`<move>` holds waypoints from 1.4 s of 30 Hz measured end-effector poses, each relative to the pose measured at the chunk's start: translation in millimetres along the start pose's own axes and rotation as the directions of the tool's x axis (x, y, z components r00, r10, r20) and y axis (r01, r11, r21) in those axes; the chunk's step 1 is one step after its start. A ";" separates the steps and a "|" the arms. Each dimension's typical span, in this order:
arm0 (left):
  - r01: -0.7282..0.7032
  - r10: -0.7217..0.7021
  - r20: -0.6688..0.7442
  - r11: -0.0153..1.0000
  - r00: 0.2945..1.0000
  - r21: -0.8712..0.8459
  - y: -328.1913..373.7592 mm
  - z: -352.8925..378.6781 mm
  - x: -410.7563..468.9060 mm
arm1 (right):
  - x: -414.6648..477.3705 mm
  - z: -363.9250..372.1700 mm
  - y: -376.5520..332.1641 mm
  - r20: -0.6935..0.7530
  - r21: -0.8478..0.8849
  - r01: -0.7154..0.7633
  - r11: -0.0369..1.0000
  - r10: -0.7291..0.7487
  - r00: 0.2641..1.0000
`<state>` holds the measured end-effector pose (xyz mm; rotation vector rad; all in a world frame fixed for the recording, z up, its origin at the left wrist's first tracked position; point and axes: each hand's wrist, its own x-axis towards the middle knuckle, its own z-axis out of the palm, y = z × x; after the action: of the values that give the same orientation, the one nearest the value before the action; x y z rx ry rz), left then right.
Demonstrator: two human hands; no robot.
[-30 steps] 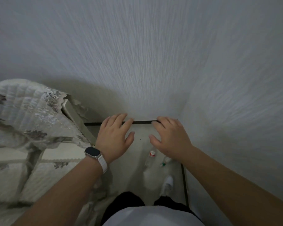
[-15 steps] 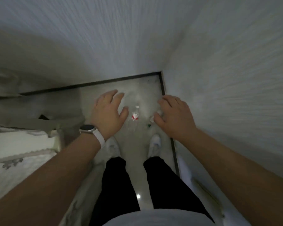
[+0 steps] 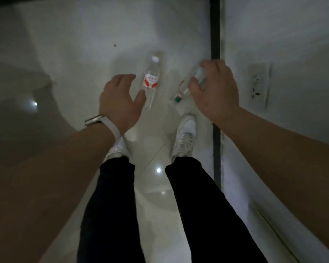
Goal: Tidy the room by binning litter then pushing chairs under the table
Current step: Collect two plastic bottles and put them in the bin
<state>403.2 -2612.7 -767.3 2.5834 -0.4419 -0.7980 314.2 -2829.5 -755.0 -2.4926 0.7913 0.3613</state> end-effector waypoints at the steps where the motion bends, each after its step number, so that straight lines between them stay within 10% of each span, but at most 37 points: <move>1: 0.010 -0.010 0.018 1.000 1.000 0.010 -7.6 15.6 9.9 | 6.7 19.0 11.2 0.020 -0.001 -0.032 0.999 0.032 0.999; 14: 0.234 -0.223 0.160 0.970 0.962 -0.060 -62.2 174.9 106.8 | 56.9 189.3 108.3 0.021 0.216 -0.431 0.876 0.438 0.899; 22: 0.321 -0.291 0.204 0.937 0.935 -0.138 -94.1 219.3 118.3 | 80.6 251.2 105.2 0.096 0.475 -0.617 0.627 0.660 0.745; 42: 0.310 -0.302 0.074 0.898 0.950 -0.312 13.8 34.2 42.1 | 30.7 65.4 14.2 0.077 0.360 -0.405 0.840 0.406 0.910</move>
<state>413.7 -2651.3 -806.4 2.3636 0.0934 -0.9190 323.8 -2819.1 -827.3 -1.9642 1.2687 0.3175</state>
